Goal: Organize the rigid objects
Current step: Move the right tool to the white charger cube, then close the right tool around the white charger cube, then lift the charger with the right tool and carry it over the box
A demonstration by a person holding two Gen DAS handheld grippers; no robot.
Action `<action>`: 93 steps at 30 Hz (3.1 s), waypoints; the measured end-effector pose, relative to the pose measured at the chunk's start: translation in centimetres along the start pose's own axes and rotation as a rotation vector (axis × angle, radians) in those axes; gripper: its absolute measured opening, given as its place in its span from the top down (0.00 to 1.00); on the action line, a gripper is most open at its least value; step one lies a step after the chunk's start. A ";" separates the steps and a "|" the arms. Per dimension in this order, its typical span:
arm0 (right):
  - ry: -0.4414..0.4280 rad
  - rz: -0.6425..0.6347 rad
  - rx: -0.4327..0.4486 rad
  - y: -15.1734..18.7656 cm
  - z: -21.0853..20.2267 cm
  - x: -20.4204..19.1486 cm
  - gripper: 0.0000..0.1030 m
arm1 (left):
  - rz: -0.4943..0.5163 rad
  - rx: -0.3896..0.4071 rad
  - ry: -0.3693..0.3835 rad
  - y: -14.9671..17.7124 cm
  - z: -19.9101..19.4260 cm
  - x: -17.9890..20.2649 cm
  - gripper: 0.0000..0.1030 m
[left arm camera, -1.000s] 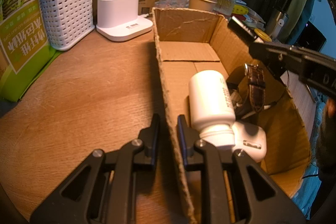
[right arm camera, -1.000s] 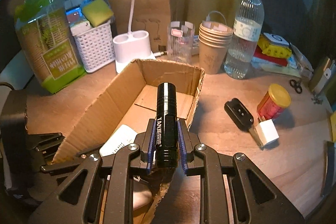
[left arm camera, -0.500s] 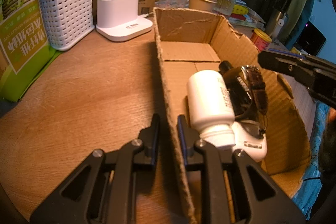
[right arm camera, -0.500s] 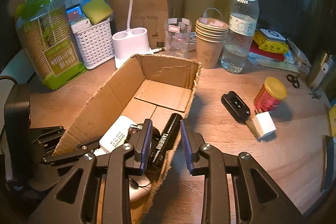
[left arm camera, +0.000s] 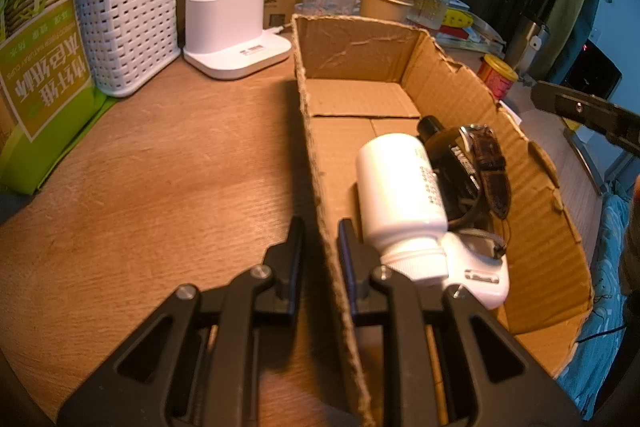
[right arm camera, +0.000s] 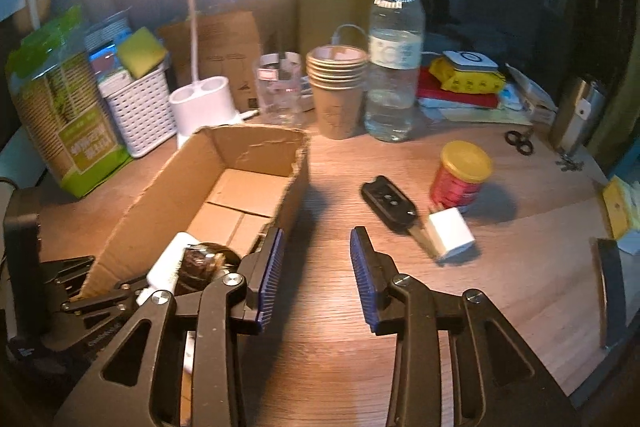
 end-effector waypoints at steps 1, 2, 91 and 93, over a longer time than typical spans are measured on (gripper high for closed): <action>0.006 0.005 0.000 0.0 0.1 0.4 0.64 | 0.000 0.000 0.000 0.0 0.0 0.0 0.82; 0.014 0.011 -0.001 0.0 0.3 0.9 0.64 | 0.000 0.000 0.000 0.0 0.0 0.0 0.82; 0.074 -0.061 0.077 -4.3 0.6 1.8 0.62 | -0.001 -0.001 0.000 0.0 0.1 0.0 0.82; 0.057 -0.075 0.089 -4.7 0.0 0.6 0.62 | -0.001 -0.001 0.000 0.0 0.1 0.0 0.82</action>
Point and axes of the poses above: each gripper's, at about its wrist camera, not at the fingertips, and z roughly the way its jaws point, x to its right, y to its underside, the point moved 9 cm from there along z, roughly the way its jaws point, and after that the axes turned 15 degrees about y, right-handed, at the moved point
